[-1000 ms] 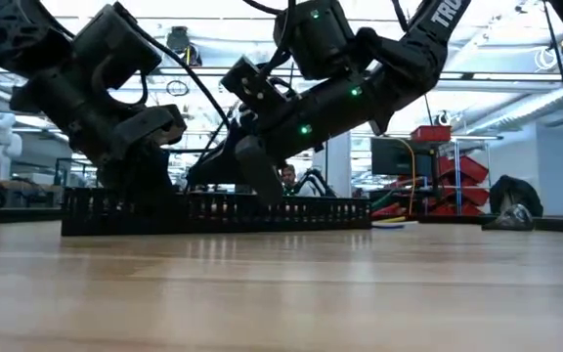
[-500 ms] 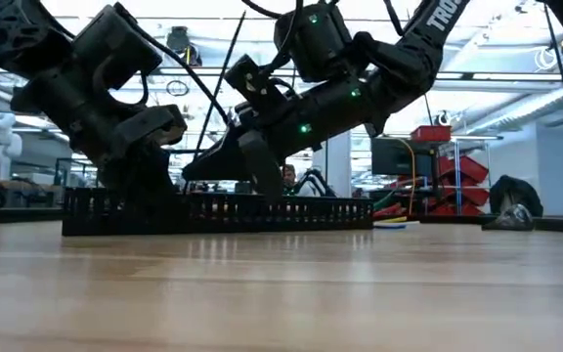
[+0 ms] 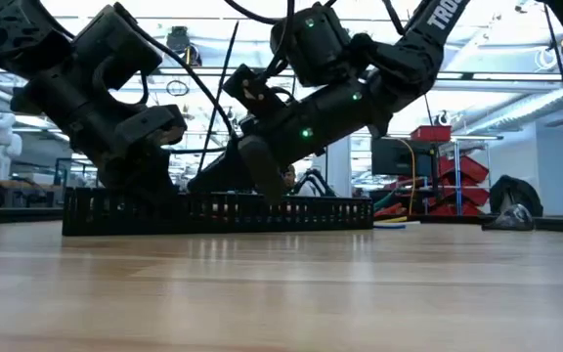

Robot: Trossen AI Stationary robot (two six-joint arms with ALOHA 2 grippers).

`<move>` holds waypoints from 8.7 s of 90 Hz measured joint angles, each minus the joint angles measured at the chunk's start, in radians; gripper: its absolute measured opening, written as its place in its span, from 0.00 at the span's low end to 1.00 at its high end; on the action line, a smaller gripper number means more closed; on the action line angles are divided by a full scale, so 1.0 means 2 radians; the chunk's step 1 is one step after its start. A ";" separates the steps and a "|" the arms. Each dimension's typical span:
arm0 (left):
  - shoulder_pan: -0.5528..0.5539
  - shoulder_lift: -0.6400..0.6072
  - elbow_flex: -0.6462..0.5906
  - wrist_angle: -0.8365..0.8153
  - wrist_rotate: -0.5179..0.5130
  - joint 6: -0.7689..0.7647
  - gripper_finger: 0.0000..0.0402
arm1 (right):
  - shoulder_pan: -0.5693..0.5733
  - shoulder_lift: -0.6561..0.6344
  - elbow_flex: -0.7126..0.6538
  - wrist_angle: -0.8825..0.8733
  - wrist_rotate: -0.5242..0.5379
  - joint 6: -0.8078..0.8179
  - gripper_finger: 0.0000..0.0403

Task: Ziptie cables
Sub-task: Put the ziptied cables into a black cable duct

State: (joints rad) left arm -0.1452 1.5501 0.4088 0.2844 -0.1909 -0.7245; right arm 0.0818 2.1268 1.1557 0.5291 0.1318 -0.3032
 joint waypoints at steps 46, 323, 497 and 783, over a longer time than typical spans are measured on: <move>0.000 0.000 0.000 0.000 0.000 -0.001 0.00 | -0.004 0.003 0.007 0.002 0.011 0.046 0.00; 0.018 0.047 0.114 0.121 -0.056 0.182 0.40 | 0.003 -0.340 -0.100 -0.569 0.250 0.209 0.42; 0.055 0.035 0.171 -0.029 0.009 0.410 0.40 | 0.028 -0.282 -0.176 -0.229 0.030 0.172 0.25; 0.011 0.209 0.181 0.153 -0.021 0.326 0.00 | -0.007 -0.190 -0.176 -0.174 0.102 0.250 0.00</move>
State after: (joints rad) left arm -0.1222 1.9686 0.7712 0.5896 -0.2325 -0.0729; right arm 0.0669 1.7466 0.8038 0.1818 0.3366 0.1962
